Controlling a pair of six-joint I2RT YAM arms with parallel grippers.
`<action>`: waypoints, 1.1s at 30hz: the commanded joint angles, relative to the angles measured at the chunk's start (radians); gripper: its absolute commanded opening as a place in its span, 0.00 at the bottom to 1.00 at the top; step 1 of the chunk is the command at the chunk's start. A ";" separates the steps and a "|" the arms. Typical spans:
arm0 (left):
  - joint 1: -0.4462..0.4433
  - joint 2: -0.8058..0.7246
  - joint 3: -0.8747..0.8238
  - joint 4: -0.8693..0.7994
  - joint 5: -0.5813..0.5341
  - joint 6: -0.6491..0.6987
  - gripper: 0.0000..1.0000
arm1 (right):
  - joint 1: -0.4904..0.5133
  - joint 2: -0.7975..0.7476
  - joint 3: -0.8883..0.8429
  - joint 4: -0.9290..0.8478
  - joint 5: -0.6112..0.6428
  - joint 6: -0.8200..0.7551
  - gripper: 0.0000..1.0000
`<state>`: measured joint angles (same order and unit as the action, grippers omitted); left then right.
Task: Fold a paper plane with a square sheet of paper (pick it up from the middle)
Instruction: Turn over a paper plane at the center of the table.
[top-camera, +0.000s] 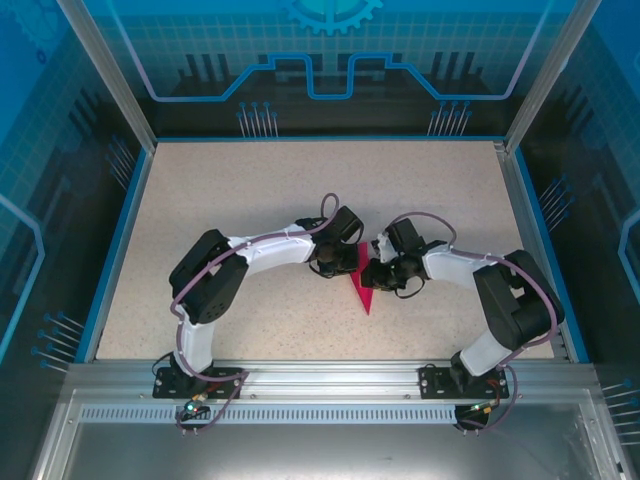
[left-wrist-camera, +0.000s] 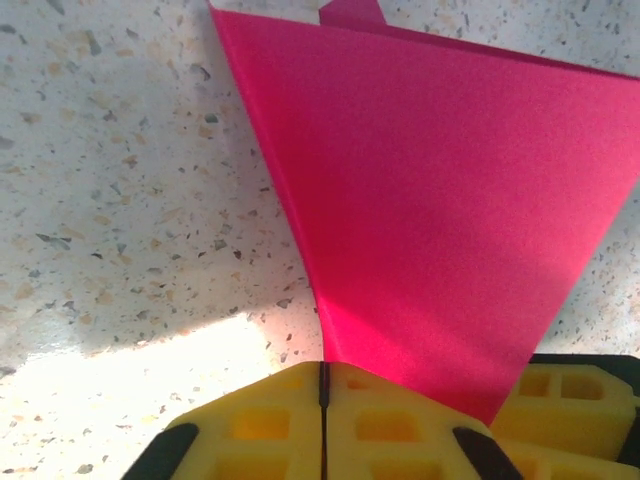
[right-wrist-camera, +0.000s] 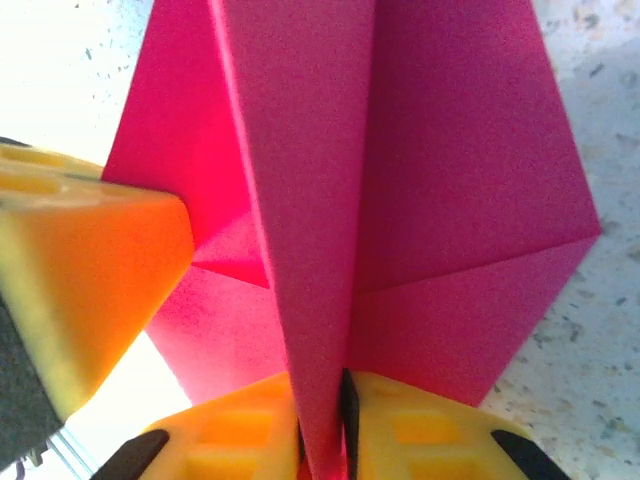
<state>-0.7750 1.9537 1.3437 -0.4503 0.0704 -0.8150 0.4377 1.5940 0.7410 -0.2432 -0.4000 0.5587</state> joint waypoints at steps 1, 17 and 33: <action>0.007 -0.067 -0.024 0.026 0.032 -0.024 0.14 | 0.036 0.003 0.049 -0.078 0.037 -0.022 0.15; 0.142 -0.505 -0.407 0.097 -0.185 -0.159 0.43 | 0.263 0.118 0.515 -0.608 0.667 0.141 0.10; 0.217 -0.578 -0.511 0.108 -0.157 -0.143 0.47 | 0.299 0.377 0.637 -0.561 0.578 0.244 0.16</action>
<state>-0.5663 1.3777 0.8391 -0.3527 -0.0898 -0.9630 0.7269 1.9469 1.3758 -0.8097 0.1978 0.7677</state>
